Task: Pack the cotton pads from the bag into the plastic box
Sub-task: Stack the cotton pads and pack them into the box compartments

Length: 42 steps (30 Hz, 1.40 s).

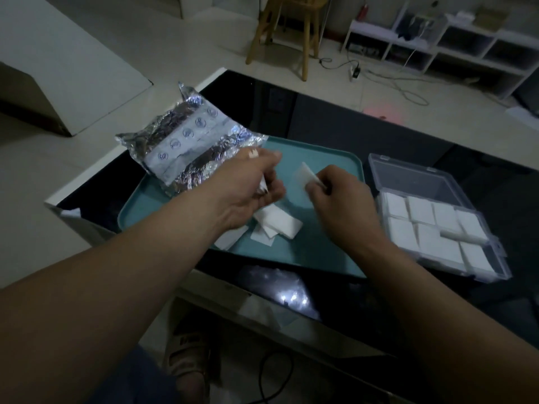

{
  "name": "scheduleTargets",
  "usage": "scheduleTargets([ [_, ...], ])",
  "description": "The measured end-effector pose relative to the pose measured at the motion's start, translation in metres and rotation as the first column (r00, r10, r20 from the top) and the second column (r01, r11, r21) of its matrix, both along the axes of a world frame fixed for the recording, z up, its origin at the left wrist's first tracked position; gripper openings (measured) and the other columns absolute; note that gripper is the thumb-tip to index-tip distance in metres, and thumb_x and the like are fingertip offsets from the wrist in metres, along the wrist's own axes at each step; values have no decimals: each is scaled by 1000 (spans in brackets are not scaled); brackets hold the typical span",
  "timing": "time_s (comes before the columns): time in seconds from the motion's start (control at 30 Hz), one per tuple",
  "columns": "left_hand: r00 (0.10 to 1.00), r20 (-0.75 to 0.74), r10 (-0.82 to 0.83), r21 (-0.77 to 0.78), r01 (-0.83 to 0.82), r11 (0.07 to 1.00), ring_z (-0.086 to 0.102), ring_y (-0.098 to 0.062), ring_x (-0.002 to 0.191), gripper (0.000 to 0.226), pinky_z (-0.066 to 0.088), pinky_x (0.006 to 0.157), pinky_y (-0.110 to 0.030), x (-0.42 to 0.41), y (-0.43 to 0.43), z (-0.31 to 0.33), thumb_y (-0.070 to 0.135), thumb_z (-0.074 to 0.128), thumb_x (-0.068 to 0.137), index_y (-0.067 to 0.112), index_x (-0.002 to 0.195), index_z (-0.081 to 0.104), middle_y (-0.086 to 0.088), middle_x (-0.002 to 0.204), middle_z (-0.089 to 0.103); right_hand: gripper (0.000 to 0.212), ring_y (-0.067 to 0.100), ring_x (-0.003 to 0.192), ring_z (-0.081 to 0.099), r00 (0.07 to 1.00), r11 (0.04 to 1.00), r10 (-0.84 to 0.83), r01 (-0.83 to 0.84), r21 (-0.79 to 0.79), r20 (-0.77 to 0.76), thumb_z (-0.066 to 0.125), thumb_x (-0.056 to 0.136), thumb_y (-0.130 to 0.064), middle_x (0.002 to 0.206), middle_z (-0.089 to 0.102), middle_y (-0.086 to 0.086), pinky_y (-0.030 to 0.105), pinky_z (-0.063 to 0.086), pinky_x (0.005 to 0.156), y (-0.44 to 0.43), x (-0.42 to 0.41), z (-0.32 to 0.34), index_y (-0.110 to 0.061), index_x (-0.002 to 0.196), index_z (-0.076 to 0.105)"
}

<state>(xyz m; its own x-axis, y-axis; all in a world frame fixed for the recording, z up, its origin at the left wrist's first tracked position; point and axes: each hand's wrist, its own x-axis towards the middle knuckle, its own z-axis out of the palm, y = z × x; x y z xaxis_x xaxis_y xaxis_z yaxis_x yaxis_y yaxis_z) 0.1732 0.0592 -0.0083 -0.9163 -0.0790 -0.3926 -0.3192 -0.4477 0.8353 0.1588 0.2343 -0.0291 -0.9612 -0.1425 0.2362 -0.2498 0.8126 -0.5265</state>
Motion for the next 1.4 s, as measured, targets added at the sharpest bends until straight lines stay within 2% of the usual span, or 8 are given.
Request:
scheduleTargets([
  [0.13, 989, -64, -134, 37, 137, 990, 69, -27, 86, 19, 64, 78, -41, 10, 20, -7, 25, 64, 100, 12, 106, 52, -17, 99, 62, 21, 6, 67, 55, 999, 990, 2, -7, -139, -39, 66, 97, -37, 72, 60, -7, 20, 39, 58, -7, 17, 15, -22, 84, 58],
  [0.37, 988, -42, -148, 45, 150, 988, 67, -25, 91, 17, 63, 75, -41, 12, 21, -6, 22, 59, 102, 13, 116, 57, -14, 106, 64, 23, 11, 78, 57, 975, 975, 199, -207, -78, -96, 69, 92, -45, 80, 60, -10, 40, 50, 70, -8, 29, 11, -26, 88, 57],
  [0.53, 949, -8, -316, 129, 314, 941, 63, -23, 77, 29, 57, 61, -31, 15, 13, 0, 39, 53, 105, 18, 123, 61, -13, 97, 63, 41, 12, 117, 53, 932, 930, 362, -362, -59, -14, 72, 82, -58, 121, 59, -15, 44, 46, 101, 10, 24, 21, -31, 109, 57],
  [0.73, 892, -21, -451, 193, 447, 874, 59, -16, 86, 48, 57, 68, -34, 15, 19, -8, 59, 40, 103, 27, 127, 67, -8, 103, 62, 39, 13, 114, 57, 901, 899, 418, -392, -196, 116, 85, 81, -28, 119, 63, -9, 12, 44, 84, 16, 24, 25, -22, 101, 52],
  [0.97, 884, -22, -467, 180, 463, 868, 56, -18, 80, 40, 50, 64, -30, 15, 17, -12, 60, 46, 101, 24, 99, 63, -5, 89, 58, 41, 10, 88, 61, 870, 868, 469, -421, -265, 154, 87, 81, -24, 110, 62, -4, 16, 48, 73, 10, 30, 26, -18, 101, 51],
  [1.1, 974, 24, -227, 181, 219, 959, 51, -12, 60, 23, 51, 50, -24, 4, 5, -3, 43, 60, 100, 22, 108, 63, -3, 73, 51, 29, -2, 114, 60, 936, 892, 332, -272, -360, 116, 75, 93, -38, 121, 67, -15, 19, 46, 94, 10, 18, 23, -18, 107, 60],
  [1.23, 997, 83, 12, 171, -26, 985, 46, -10, 53, 21, 37, 40, -18, -10, -19, 1, 20, 65, 95, 16, 110, 51, -1, 68, 51, 17, 8, 89, 64, 967, 979, 201, -193, -67, 157, 74, 92, -37, 94, 68, -11, 29, 51, 80, 15, 4, 11, -24, 99, 68],
  [1.4, 991, 80, -108, 110, 99, 989, 46, -12, 57, 18, 37, 43, -19, -4, -8, 1, 22, 64, 93, 14, 106, 54, -3, 73, 53, 38, 22, 102, 57, 929, 877, 296, -356, 322, 221, 74, 83, -52, 108, 57, -3, 40, 51, 83, -1, 23, -19, -29, 110, 60],
])
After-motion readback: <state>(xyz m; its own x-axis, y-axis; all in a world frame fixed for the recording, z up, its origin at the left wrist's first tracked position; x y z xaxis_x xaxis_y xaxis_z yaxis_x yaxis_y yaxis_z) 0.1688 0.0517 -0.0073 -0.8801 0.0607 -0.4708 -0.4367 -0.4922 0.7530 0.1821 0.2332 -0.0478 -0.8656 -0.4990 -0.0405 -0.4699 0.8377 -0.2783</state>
